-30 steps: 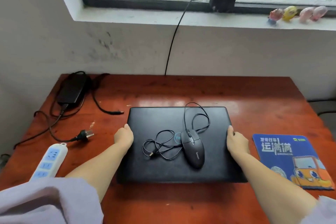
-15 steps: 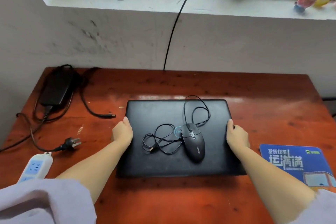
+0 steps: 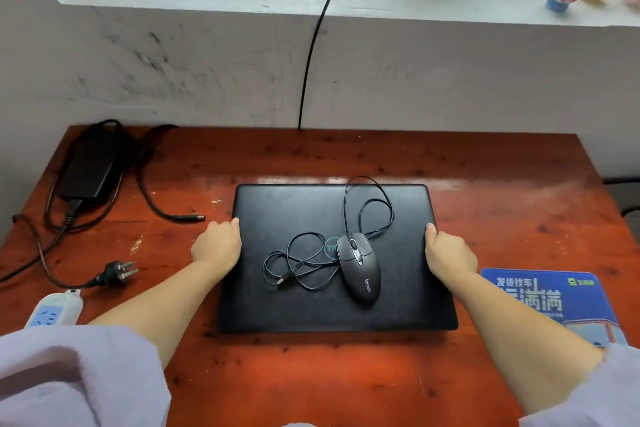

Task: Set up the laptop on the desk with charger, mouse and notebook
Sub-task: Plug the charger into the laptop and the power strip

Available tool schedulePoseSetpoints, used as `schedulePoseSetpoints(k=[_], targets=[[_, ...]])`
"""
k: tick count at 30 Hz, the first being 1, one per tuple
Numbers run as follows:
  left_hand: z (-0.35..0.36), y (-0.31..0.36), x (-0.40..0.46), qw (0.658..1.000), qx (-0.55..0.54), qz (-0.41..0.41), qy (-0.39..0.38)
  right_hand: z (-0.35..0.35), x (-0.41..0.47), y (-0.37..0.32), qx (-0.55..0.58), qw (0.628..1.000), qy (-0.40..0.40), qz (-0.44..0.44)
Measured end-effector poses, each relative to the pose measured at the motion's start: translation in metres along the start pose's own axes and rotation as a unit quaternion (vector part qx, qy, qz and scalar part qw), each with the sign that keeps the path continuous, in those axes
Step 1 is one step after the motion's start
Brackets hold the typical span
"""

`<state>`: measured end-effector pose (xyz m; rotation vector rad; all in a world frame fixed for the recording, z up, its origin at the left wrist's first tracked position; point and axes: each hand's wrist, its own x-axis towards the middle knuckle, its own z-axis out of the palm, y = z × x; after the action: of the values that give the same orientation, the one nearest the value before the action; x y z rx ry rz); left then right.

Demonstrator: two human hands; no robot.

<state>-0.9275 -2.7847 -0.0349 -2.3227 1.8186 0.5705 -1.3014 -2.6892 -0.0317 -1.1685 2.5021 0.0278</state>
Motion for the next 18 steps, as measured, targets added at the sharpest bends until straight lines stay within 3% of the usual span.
schedulePoseSetpoints(k=[4, 9, 13, 15, 18], targets=[[0.002, -0.001, -0.001, 0.999, -0.027, 0.001, -0.024, -0.005, 0.001, 0.005, -0.150, 0.985, 0.025, -0.081], [-0.003, 0.003, -0.008, 0.997, -0.051, -0.013, -0.061, -0.015, 0.002, 0.004, -0.197, 0.971, 0.012, -0.132], [-0.006, 0.004, -0.024, 0.995, -0.075, -0.015, -0.071, -0.028, -0.002, -0.013, -0.177, 0.979, 0.004, -0.097], [-0.008, -0.002, -0.033, 0.995, -0.075, 0.008, -0.057, -0.038, -0.001, -0.030, -0.134, 0.985, 0.057, -0.089], [-0.016, -0.022, -0.040, 0.995, -0.086, 0.050, -0.020, -0.046, -0.006, -0.073, -0.043, 0.978, 0.135, -0.152]])
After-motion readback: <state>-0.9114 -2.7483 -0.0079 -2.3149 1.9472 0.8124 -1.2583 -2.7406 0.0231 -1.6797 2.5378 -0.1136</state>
